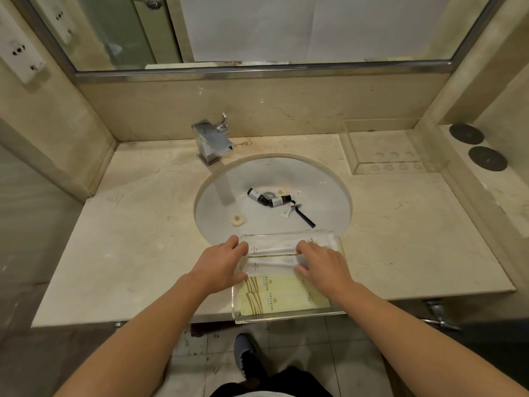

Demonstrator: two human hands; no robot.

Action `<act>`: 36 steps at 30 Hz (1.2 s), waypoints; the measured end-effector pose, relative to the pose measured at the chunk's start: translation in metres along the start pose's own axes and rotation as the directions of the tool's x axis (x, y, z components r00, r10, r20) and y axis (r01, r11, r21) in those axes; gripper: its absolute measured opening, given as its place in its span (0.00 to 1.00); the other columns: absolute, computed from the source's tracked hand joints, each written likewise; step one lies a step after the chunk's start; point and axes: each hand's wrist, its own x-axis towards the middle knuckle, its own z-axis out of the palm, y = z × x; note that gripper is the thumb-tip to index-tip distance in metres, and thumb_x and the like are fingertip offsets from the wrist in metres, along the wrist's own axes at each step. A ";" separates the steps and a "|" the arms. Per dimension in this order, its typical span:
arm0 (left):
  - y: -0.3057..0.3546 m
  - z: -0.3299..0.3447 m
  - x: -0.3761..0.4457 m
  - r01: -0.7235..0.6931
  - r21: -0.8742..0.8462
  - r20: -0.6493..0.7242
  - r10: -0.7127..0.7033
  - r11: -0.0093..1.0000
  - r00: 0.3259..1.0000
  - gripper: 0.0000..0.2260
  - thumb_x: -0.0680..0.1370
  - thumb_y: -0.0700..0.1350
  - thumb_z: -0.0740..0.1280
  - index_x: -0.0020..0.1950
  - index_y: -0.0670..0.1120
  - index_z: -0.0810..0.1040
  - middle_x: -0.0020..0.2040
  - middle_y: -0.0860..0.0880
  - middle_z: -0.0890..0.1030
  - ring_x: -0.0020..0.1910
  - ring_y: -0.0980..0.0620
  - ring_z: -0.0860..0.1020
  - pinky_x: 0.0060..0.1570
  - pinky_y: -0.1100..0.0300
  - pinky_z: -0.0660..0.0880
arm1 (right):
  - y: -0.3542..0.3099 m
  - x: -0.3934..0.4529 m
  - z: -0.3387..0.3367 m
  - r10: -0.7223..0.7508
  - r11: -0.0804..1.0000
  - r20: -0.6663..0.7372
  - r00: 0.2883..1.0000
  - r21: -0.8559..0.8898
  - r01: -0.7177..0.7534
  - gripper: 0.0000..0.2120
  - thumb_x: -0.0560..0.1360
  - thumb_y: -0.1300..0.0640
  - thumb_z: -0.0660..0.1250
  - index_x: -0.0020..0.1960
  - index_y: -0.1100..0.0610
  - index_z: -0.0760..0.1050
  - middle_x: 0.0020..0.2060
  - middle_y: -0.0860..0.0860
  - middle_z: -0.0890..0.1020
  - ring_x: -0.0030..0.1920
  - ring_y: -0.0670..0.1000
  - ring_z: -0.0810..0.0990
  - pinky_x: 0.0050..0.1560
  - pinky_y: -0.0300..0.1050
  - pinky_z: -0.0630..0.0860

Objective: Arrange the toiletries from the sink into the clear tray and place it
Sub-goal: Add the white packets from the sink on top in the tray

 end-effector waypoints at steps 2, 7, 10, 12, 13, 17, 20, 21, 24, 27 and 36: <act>0.000 -0.001 0.000 0.004 0.000 -0.003 -0.004 1.000 1.000 0.21 0.72 0.58 0.69 0.59 0.50 0.68 0.54 0.52 0.71 0.40 0.52 0.71 0.39 0.60 0.72 | 0.000 0.000 -0.001 -0.003 1.000 -0.003 1.000 0.011 0.003 0.11 0.76 0.48 0.63 0.55 0.51 0.68 0.50 0.48 0.80 0.42 0.55 0.79 0.39 0.47 0.74; 0.000 -0.004 0.000 0.020 -0.018 -0.014 -0.020 1.000 1.000 0.22 0.72 0.61 0.68 0.58 0.50 0.68 0.54 0.53 0.71 0.39 0.52 0.71 0.38 0.61 0.70 | 0.004 0.000 -0.003 -0.024 0.999 -0.034 0.999 0.033 0.025 0.12 0.77 0.46 0.62 0.55 0.51 0.69 0.51 0.48 0.80 0.43 0.54 0.80 0.39 0.46 0.73; -0.001 -0.007 0.000 0.026 -0.008 -0.014 -0.026 1.000 1.000 0.24 0.72 0.63 0.67 0.59 0.50 0.68 0.54 0.53 0.71 0.38 0.53 0.70 0.39 0.61 0.70 | 0.006 0.001 -0.005 -0.014 0.999 -0.035 0.999 0.038 0.016 0.14 0.77 0.45 0.61 0.57 0.52 0.69 0.52 0.47 0.81 0.44 0.54 0.80 0.41 0.46 0.73; -0.001 -0.008 0.000 0.028 -0.008 -0.019 -0.028 1.000 0.999 0.24 0.72 0.64 0.66 0.58 0.50 0.68 0.53 0.53 0.71 0.39 0.53 0.71 0.39 0.61 0.70 | 0.007 0.002 -0.007 -0.014 0.999 -0.049 0.999 0.045 0.016 0.14 0.77 0.45 0.61 0.57 0.52 0.70 0.52 0.47 0.81 0.44 0.53 0.81 0.41 0.46 0.73; -0.001 -0.009 0.000 0.031 -0.010 -0.025 -0.031 0.999 0.999 0.23 0.72 0.64 0.65 0.58 0.50 0.68 0.53 0.53 0.71 0.38 0.53 0.71 0.38 0.61 0.70 | 0.007 0.002 -0.008 -0.013 0.999 -0.056 0.998 0.050 0.016 0.14 0.77 0.45 0.61 0.57 0.52 0.70 0.51 0.47 0.81 0.44 0.53 0.81 0.40 0.45 0.72; -0.002 -0.013 0.002 0.038 -0.021 -0.053 -0.039 0.999 0.998 0.23 0.73 0.66 0.64 0.57 0.49 0.69 0.52 0.53 0.71 0.37 0.53 0.71 0.37 0.61 0.69 | 0.008 0.005 -0.011 -0.016 0.999 -0.077 0.997 0.043 0.020 0.14 0.77 0.45 0.62 0.56 0.53 0.71 0.49 0.46 0.81 0.42 0.52 0.80 0.37 0.44 0.69; -0.005 -0.015 0.004 0.027 -0.020 -0.040 -0.028 0.999 0.999 0.24 0.72 0.66 0.65 0.57 0.50 0.68 0.53 0.53 0.71 0.38 0.53 0.72 0.38 0.61 0.70 | 0.013 0.006 -0.014 -0.111 0.994 -0.038 0.993 -0.010 0.111 0.16 0.74 0.42 0.64 0.55 0.52 0.71 0.48 0.46 0.80 0.42 0.52 0.79 0.38 0.44 0.70; -0.005 -0.015 0.004 0.016 -0.017 -0.028 -0.016 1.000 0.999 0.25 0.71 0.66 0.66 0.58 0.49 0.68 0.53 0.53 0.71 0.38 0.53 0.71 0.38 0.61 0.69 | 0.016 0.005 -0.014 -0.174 0.984 -0.014 0.985 -0.045 0.174 0.17 0.72 0.42 0.66 0.55 0.52 0.72 0.47 0.46 0.80 0.41 0.52 0.79 0.38 0.44 0.71; -0.004 -0.013 0.005 -0.027 0.002 0.012 0.027 1.000 1.000 0.26 0.71 0.65 0.67 0.59 0.49 0.68 0.53 0.52 0.71 0.39 0.53 0.70 0.38 0.62 0.67 | 0.024 0.000 -0.012 -0.352 0.919 -0.008 0.936 -0.190 0.344 0.21 0.63 0.43 0.76 0.48 0.52 0.74 0.39 0.47 0.80 0.32 0.50 0.77 0.28 0.42 0.71; -0.003 -0.011 0.006 -0.039 0.004 0.020 0.039 0.999 0.999 0.25 0.71 0.63 0.68 0.58 0.48 0.68 0.53 0.52 0.70 0.39 0.53 0.69 0.39 0.62 0.66 | 0.029 -0.002 -0.011 -0.410 0.883 -0.003 0.912 -0.253 0.396 0.23 0.56 0.48 0.80 0.43 0.52 0.70 0.32 0.46 0.76 0.27 0.49 0.72 0.22 0.40 0.64; -0.009 -0.006 0.010 -0.019 0.015 -0.004 0.019 1.000 1.000 0.19 0.74 0.61 0.66 0.55 0.48 0.68 0.50 0.52 0.69 0.39 0.53 0.70 0.37 0.61 0.67 | 0.021 0.007 -0.003 -0.452 0.867 -0.079 0.889 -0.276 0.416 0.15 0.58 0.62 0.75 0.39 0.54 0.70 0.30 0.49 0.73 0.25 0.51 0.69 0.22 0.42 0.63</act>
